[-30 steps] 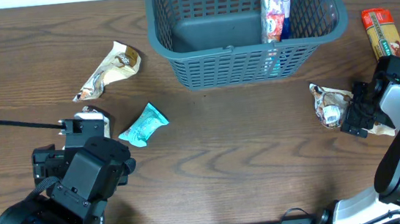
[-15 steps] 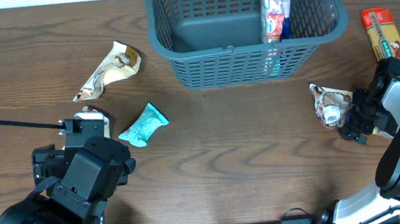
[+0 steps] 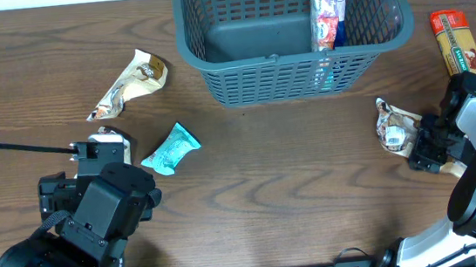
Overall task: Pack container
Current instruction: 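Close right gripper on the Pavee bag and lift it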
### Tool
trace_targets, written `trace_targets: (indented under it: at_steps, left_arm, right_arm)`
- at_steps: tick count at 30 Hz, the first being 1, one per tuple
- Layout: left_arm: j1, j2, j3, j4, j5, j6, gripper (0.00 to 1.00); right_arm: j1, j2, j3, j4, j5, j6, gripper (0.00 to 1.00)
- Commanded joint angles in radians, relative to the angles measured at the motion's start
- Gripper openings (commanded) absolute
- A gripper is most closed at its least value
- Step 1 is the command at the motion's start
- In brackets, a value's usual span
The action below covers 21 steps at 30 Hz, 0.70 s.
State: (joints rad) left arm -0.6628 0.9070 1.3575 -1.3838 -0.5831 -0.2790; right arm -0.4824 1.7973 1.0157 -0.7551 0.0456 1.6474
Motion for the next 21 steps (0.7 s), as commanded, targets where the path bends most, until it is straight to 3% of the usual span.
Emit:
trace_targets:
  at_steps: [1,4,6,7,9,16,21]
  left_arm:
    - [0.003,0.000,0.019,-0.002,-0.012,0.016,0.99]
    - [0.003,0.000,0.019,-0.003,-0.012,0.017,0.99]
    - [0.003,0.000,0.019,-0.003,-0.012,0.017,0.99]
    - [0.003,0.000,0.019,-0.003,-0.012,0.017,0.99]
    - [0.003,0.000,0.019,-0.003,-0.012,0.016,0.99]
    - [0.003,0.000,0.019,-0.003,-0.012,0.016,0.98]
    - [0.003,0.000,0.019,-0.003,-0.012,0.017,0.99]
  right_arm:
    - [-0.009,0.034,-0.006,0.000,0.025,0.012,0.65]
    - [-0.009,0.034,-0.006,-0.001,0.025,0.012,0.46]
    - [-0.009,0.034,-0.006,0.000,0.024,0.002,0.27]
    - [-0.009,0.034,-0.006,0.000,0.019,0.000,0.24]
    - [-0.009,0.034,-0.006,0.001,0.003,0.001,0.04]
    - [-0.010,0.034,-0.006,0.044,-0.068,-0.005,0.01]
    - [-0.010,0.033,-0.005,0.147,-0.156,-0.111,0.01]
